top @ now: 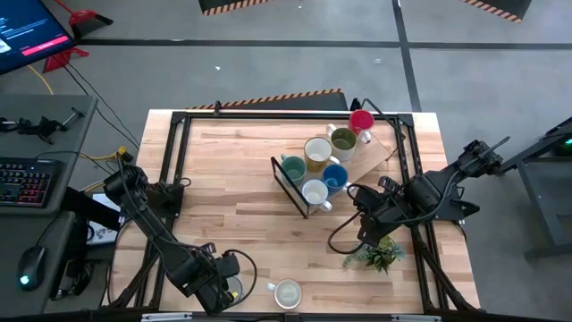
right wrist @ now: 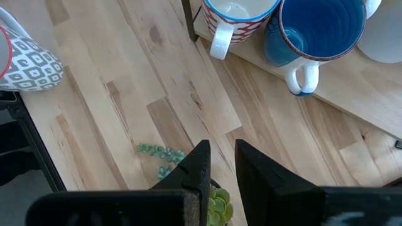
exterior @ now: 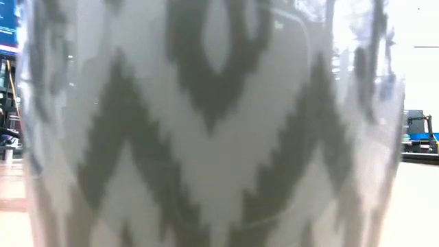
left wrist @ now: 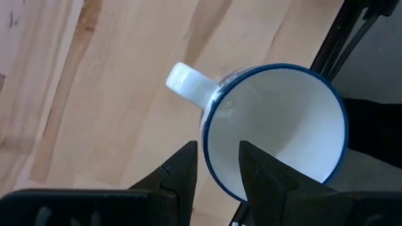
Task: Place coffee mugs
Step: Put the blue patterned mug on the shelf
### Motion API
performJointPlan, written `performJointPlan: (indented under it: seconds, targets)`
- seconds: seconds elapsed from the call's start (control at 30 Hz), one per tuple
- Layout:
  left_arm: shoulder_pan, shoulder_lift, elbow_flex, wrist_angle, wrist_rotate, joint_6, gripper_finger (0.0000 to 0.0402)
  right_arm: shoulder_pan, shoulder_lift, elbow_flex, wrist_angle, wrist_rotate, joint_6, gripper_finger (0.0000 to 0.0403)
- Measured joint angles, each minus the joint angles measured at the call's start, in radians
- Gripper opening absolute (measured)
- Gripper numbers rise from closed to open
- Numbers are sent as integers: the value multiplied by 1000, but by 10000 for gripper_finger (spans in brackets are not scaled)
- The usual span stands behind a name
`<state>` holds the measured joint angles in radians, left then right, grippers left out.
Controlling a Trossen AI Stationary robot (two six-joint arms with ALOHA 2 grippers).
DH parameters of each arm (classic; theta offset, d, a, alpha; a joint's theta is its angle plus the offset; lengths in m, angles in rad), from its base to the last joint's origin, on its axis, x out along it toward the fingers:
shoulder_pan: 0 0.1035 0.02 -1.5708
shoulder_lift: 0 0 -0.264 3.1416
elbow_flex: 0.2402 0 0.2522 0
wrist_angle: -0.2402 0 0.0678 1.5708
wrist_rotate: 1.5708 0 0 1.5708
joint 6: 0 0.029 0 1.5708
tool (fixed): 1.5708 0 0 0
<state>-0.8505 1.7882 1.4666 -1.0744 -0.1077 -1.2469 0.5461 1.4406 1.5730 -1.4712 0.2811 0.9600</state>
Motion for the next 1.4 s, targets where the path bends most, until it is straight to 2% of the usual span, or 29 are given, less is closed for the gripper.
performJointPlan:
  seconds: [0.33, 0.83, 1.23, 1.33, 1.4]
  targets:
    - [-4, 0, 0, -30, -18, 3, 108, 0, 0, 0, 0, 0, 0, 53]
    - [-8, 12, -35, 14, -14, 45, 108, 0, 0, 0, 0, 0, 0, 53]
    - [-3, 101, -35, 36, 18, 133, 108, 0, 0, 0, 0, 0, 0, 53]
    - [7, 100, -35, 34, 18, 142, 94, 0, 0, 0, 0, 0, 0, 53]
    - [14, 100, -35, 33, 19, 154, 69, 0, 0, 0, 0, 0, 0, 53]
